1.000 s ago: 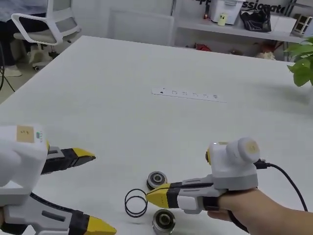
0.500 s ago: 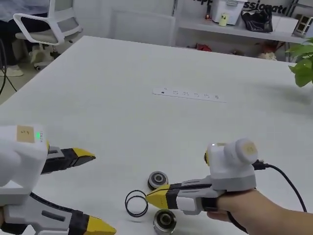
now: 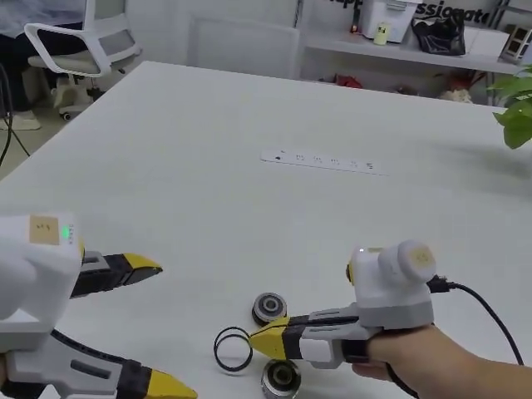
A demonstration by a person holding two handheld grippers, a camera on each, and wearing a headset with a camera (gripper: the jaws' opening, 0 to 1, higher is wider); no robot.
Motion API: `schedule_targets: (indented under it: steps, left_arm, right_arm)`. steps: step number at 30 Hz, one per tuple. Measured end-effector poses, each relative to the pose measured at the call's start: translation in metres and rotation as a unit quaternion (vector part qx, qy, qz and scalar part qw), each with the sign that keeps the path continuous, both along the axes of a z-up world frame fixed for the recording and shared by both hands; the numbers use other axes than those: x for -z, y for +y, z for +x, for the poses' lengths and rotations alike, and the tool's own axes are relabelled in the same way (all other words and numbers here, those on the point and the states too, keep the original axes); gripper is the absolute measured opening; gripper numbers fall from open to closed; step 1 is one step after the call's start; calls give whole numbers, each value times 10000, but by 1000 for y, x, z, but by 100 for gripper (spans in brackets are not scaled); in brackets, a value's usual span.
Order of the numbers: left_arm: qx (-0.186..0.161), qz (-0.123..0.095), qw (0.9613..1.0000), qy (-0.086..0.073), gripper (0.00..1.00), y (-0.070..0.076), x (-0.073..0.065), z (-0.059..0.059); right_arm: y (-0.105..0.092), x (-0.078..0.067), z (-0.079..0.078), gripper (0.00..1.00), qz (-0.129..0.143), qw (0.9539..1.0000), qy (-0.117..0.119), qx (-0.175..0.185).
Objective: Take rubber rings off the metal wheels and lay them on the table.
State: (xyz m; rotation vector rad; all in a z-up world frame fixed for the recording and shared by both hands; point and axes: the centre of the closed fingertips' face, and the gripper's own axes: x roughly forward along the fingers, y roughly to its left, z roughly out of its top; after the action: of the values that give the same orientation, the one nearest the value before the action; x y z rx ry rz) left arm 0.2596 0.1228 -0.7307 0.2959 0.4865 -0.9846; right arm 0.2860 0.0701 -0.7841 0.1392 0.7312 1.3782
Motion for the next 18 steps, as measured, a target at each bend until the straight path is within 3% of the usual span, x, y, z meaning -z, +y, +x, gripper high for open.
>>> schedule_targets:
  steps: [18]
  left_arm:
    - [-6,6,10000,24,87,0,1,-2]
  right_arm:
    - [-1,4,0,0,-43,10000,36,55]
